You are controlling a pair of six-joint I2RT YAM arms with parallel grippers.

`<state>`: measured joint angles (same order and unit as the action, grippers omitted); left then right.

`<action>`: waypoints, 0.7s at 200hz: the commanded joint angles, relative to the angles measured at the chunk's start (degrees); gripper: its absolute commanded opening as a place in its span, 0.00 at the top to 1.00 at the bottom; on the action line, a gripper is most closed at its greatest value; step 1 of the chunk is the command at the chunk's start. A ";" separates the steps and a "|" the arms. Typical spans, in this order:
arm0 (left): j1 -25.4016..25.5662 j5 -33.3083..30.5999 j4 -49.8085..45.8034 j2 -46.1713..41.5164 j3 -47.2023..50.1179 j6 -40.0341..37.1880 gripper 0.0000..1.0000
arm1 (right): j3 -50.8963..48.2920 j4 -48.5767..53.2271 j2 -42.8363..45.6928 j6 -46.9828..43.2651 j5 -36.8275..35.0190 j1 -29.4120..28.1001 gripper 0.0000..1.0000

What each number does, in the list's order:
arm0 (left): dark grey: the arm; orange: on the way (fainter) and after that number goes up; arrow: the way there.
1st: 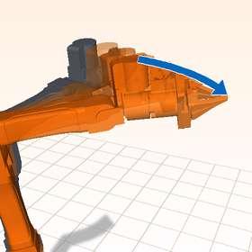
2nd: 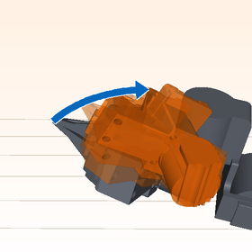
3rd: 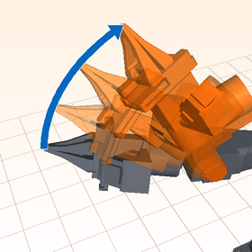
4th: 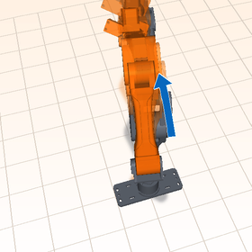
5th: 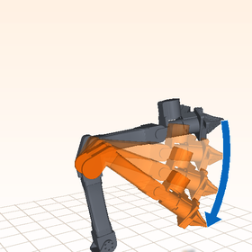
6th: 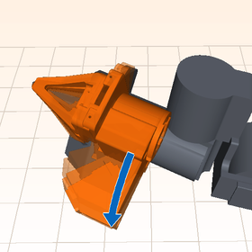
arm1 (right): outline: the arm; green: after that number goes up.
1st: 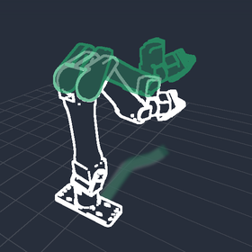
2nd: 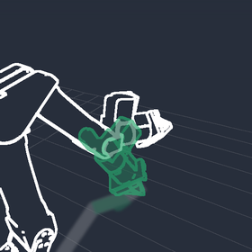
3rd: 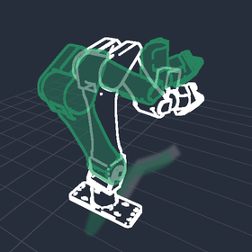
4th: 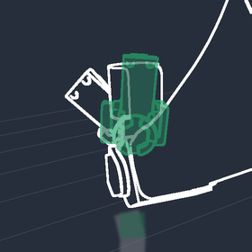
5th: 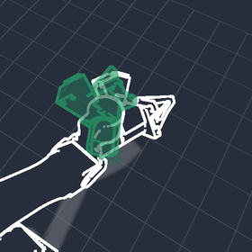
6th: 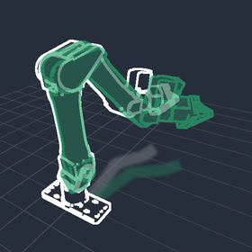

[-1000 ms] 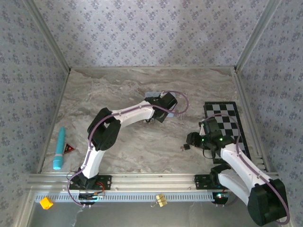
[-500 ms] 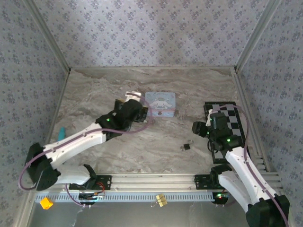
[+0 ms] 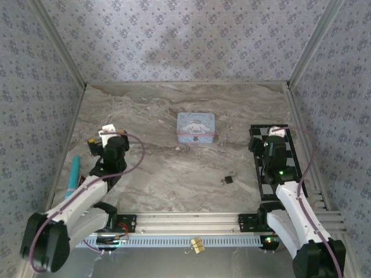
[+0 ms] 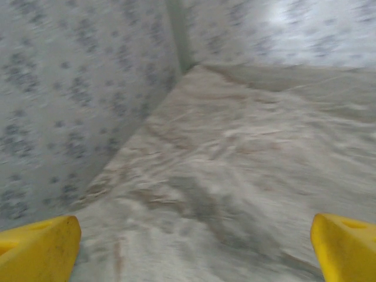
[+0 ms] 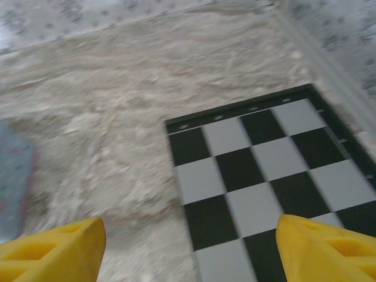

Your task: Unlock a padlock with a key

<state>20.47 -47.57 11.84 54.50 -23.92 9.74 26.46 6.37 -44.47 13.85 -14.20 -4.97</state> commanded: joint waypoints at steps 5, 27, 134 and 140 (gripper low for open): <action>-5.22 5.23 10.52 3.42 1.59 -4.64 0.00 | -2.56 -10.41 -3.08 -3.37 -3.90 3.15 0.23; -8.33 11.71 16.38 9.40 2.47 -7.22 0.00 | -3.53 -14.14 -7.17 -5.41 -3.20 3.20 0.23; -11.95 24.69 46.46 30.57 6.40 -13.03 0.00 | -8.34 -43.74 -27.42 -22.72 3.60 -3.92 0.22; -12.82 26.09 43.14 29.97 5.12 -12.16 0.00 | -8.82 -44.89 -27.43 -23.25 4.31 -3.73 0.22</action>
<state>9.45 -25.63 48.42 82.04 -17.74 -3.01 19.33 -28.62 -71.40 -3.25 -12.53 -8.62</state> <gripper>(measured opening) 0.999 0.781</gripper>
